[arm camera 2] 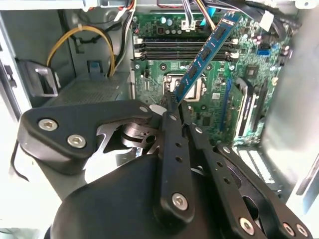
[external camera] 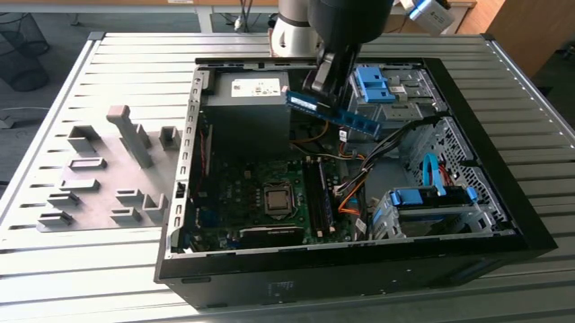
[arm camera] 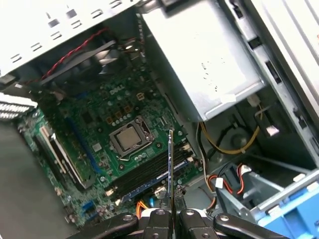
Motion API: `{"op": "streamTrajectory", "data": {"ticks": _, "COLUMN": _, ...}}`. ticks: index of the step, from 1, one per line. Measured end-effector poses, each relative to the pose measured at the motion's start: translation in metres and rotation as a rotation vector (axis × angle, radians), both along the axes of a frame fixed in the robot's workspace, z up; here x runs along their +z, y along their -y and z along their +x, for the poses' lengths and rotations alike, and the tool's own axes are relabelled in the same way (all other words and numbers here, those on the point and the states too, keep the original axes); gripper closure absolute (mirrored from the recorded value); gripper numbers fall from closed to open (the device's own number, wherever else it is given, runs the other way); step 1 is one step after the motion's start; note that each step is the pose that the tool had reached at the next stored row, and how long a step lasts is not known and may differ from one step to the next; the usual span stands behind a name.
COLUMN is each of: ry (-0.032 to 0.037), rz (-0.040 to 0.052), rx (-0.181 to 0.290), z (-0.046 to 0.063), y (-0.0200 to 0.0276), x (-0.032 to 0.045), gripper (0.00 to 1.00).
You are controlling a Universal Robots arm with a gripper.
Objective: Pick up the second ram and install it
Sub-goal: 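Insert the second ram into the second slot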
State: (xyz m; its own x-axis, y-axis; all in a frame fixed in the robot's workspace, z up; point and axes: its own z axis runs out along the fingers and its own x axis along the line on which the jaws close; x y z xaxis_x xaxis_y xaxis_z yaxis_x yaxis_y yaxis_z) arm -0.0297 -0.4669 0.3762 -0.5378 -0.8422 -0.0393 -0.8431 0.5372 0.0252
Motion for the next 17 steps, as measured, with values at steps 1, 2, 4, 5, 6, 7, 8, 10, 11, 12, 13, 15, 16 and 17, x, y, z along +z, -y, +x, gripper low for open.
{"op": "streamTrajectory", "data": {"ticks": 1, "ry": 0.0000, "rz": 0.0000, "rx": -0.018, "z": 0.0000, "y": 0.0000, "x": -0.0003, "gripper": 0.86}}
{"op": "streamTrajectory", "data": {"ticks": 2, "ry": 0.0001, "rz": 0.0000, "rx": -0.036, "z": 0.0000, "y": 0.0000, "x": -0.0005, "gripper": 0.86}}
{"op": "streamTrajectory", "data": {"ticks": 4, "ry": 0.0000, "rz": 0.0000, "rx": -0.072, "z": 0.0000, "y": 0.0000, "x": -0.0010, "gripper": 0.86}}
{"op": "streamTrajectory", "data": {"ticks": 5, "ry": 0.0000, "rz": 0.0000, "rx": -0.091, "z": 0.0000, "y": 0.0000, "x": -0.0013, "gripper": 0.86}}
{"op": "streamTrajectory", "data": {"ticks": 6, "ry": 0.0000, "rz": -0.0001, "rx": -0.110, "z": 0.0000, "y": 0.0000, "x": -0.0015, "gripper": 0.86}}
{"op": "streamTrajectory", "data": {"ticks": 7, "ry": 0.0000, "rz": -0.0001, "rx": -0.127, "z": 0.0000, "y": 0.0000, "x": -0.0018, "gripper": 0.86}}
{"op": "streamTrajectory", "data": {"ticks": 8, "ry": 0.0001, "rz": -0.0001, "rx": -0.145, "z": 0.0000, "y": 0.0000, "x": -0.0021, "gripper": 0.86}}
{"op": "streamTrajectory", "data": {"ticks": 10, "ry": 0.0000, "rz": -0.0004, "rx": -0.181, "z": 0.0000, "y": 0.0000, "x": -0.0025, "gripper": 0.86}}
{"op": "streamTrajectory", "data": {"ticks": 11, "ry": 0.0001, "rz": -0.0004, "rx": -0.199, "z": 0.0000, "y": 0.0000, "x": -0.0028, "gripper": 0.86}}
{"op": "streamTrajectory", "data": {"ticks": 12, "ry": 0.0001, "rz": -0.0004, "rx": -0.218, "z": 0.0000, "y": 0.0000, "x": -0.0031, "gripper": 0.86}}
{"op": "streamTrajectory", "data": {"ticks": 13, "ry": 0.0001, "rz": -0.0005, "rx": -0.236, "z": 0.0000, "y": 0.0000, "x": -0.0033, "gripper": 0.86}}
{"op": "streamTrajectory", "data": {"ticks": 15, "ry": 0.0001, "rz": -0.0008, "rx": -0.270, "z": 0.0000, "y": 0.0000, "x": -0.0038, "gripper": 0.86}}
{"op": "streamTrajectory", "data": {"ticks": 16, "ry": 0.0002, "rz": -0.0010, "rx": -0.286, "z": 0.0000, "y": 0.0000, "x": -0.0041, "gripper": 0.86}}
{"op": "streamTrajectory", "data": {"ticks": 17, "ry": 0.0001, "rz": -0.0013, "rx": -0.303, "z": 0.0000, "y": 0.0000, "x": -0.0043, "gripper": 0.86}}
